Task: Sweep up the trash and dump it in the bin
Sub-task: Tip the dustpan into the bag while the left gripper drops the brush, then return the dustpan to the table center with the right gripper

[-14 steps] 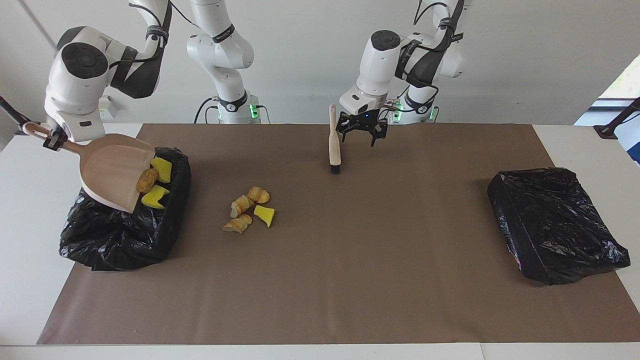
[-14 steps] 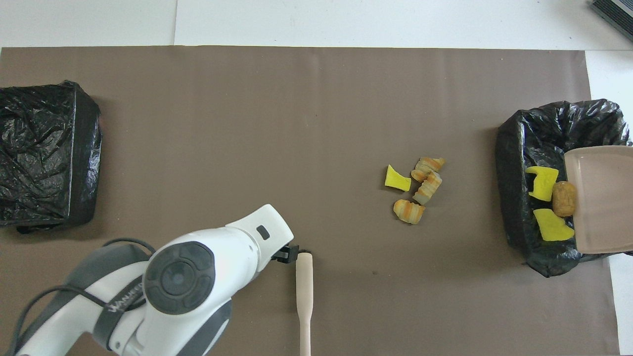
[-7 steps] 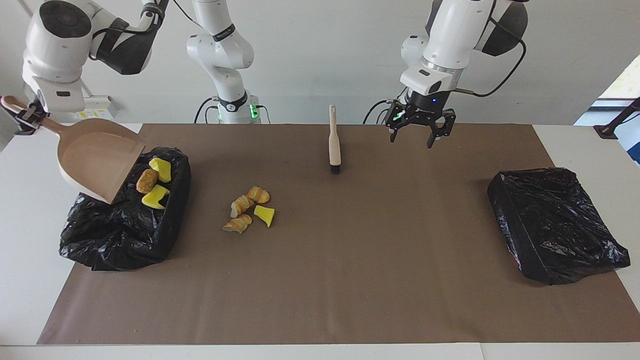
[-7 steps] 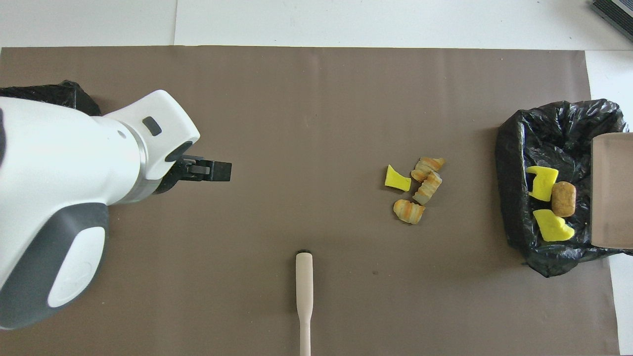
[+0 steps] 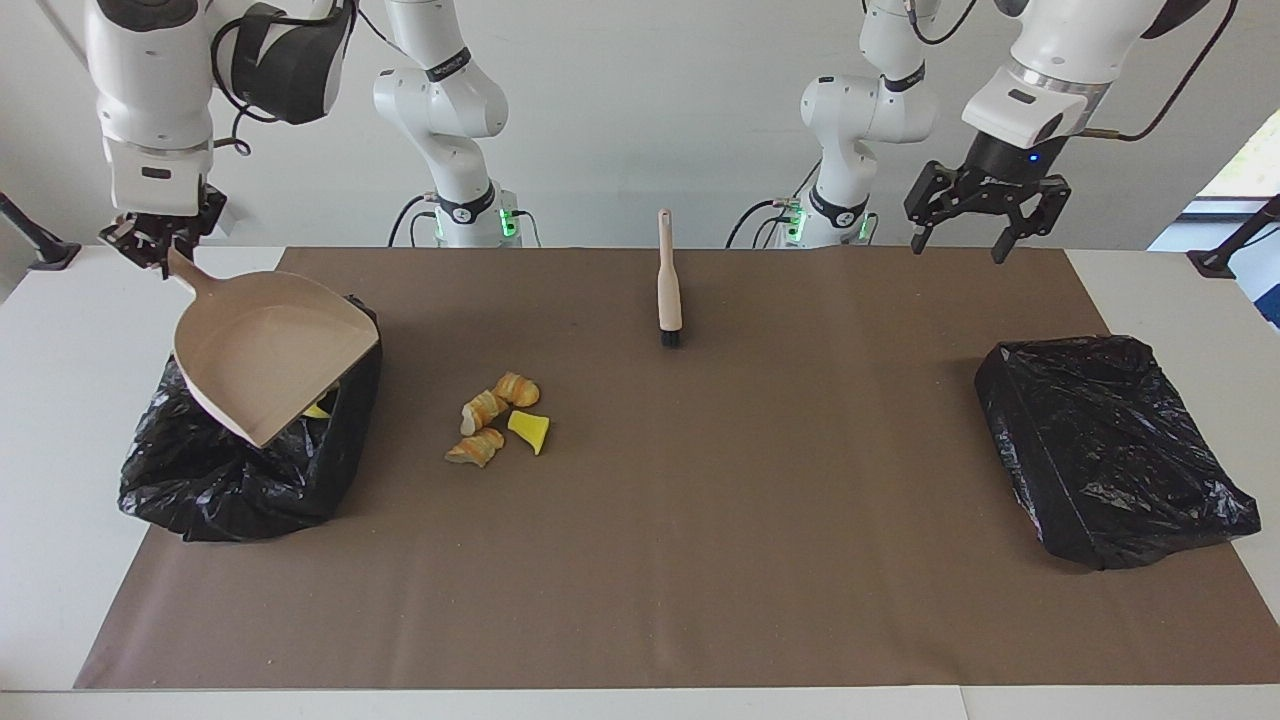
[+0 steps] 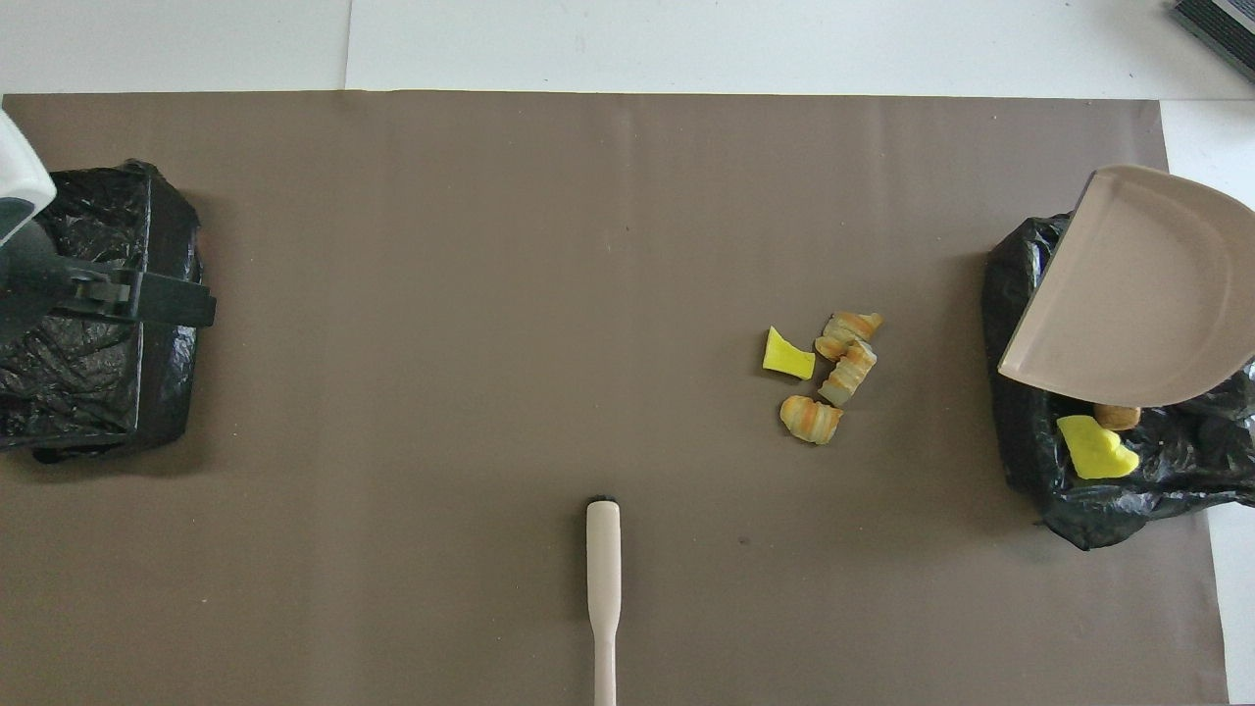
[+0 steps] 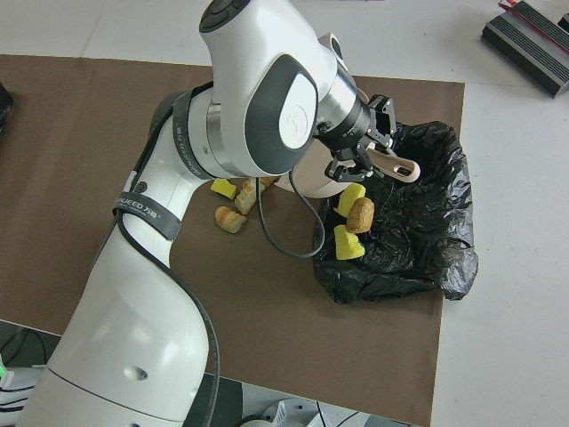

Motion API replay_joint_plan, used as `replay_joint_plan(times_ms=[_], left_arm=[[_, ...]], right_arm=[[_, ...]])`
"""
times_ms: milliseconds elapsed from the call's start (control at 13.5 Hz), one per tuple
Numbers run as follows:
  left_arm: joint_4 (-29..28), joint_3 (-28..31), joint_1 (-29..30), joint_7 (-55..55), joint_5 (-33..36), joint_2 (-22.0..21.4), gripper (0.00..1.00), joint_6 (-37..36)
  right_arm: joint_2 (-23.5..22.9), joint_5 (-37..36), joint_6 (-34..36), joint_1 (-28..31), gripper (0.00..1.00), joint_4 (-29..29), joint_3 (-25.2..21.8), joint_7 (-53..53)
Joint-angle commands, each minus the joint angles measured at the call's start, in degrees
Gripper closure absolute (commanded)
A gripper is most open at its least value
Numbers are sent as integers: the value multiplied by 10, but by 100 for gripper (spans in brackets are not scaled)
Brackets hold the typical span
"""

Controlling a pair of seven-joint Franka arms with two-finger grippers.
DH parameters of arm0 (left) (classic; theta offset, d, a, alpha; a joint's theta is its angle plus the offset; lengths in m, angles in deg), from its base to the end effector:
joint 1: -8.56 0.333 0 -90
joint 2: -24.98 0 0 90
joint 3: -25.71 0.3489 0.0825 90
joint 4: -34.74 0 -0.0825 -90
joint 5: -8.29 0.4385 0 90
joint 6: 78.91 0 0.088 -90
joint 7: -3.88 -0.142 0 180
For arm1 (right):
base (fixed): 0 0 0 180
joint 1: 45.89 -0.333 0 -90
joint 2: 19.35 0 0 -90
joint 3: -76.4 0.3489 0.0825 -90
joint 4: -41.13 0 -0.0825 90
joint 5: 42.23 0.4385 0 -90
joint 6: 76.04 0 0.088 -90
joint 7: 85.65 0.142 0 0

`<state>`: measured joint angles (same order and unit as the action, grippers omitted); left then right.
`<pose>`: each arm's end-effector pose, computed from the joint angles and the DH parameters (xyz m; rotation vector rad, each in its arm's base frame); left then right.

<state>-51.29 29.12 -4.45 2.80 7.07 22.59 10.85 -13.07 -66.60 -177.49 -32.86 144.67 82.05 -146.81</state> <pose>0.5885 -0.1018 0.6838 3.0921 -0.2908 0.1627 0.5779 -0.1230 0.5910 2.3940 1.3216 -0.2552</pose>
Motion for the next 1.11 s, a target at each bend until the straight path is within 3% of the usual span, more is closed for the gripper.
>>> replay_joint_plan(times_ms=[0,369,591,1034], left_arm=[[22,-6,9,-16,24,6,0,-27],[7,-8,31,-17,17,-9,0,-27],[-4,-5,31,-16,18,-18,0,-44],[-7,-5,32,-16,18,-22,0,-50]], right_arm=[[-2,48,35,2,100,2,76,183],[-74,139,28,-136,100,-7,90,578],[-177,166,-1,-216,100,-91,90,785],[-319,206,-61,-313,100,-205,90,1004]])
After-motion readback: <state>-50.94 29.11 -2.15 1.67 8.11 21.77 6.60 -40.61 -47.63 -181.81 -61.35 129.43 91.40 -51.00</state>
